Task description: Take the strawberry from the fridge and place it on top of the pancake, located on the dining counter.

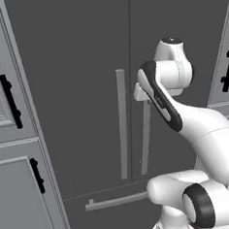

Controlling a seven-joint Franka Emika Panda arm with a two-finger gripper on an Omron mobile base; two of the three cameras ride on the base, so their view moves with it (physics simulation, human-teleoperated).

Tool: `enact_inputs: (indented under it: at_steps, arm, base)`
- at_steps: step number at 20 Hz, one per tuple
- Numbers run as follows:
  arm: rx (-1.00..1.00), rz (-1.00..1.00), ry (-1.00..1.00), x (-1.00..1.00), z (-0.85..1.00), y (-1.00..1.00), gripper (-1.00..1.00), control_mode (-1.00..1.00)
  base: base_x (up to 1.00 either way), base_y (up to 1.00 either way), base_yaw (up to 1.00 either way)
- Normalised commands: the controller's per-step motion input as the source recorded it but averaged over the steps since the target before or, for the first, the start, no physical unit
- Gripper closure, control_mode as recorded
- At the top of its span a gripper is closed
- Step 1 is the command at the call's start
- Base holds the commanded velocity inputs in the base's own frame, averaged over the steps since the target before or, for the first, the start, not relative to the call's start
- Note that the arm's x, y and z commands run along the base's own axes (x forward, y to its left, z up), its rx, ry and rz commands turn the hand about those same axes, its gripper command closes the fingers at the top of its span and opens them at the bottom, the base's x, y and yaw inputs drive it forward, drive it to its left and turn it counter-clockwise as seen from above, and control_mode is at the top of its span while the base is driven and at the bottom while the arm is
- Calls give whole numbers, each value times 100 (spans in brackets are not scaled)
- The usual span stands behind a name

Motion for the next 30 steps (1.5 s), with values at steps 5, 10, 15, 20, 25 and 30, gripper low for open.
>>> enact_inputs:
  at_steps: [5,10,15,20,25,30]
  arm:
    - [0,0,0,0,0,0,-100,100]
    - [0,0,0,0,0,0,-100,100]
    - [0,0,0,0,0,0,-100,100]
    - [0,0,0,0,0,0,-100,100]
    - [0,0,0,0,0,0,-100,100]
    - [0,2,-12,44,-24,0,-100,-100]
  base:
    - [-48,0,0]
    - [-88,11,0]
    - [-13,42,0]
    - [0,18,0]
    - [0,0,0]
    - [0,0,0]
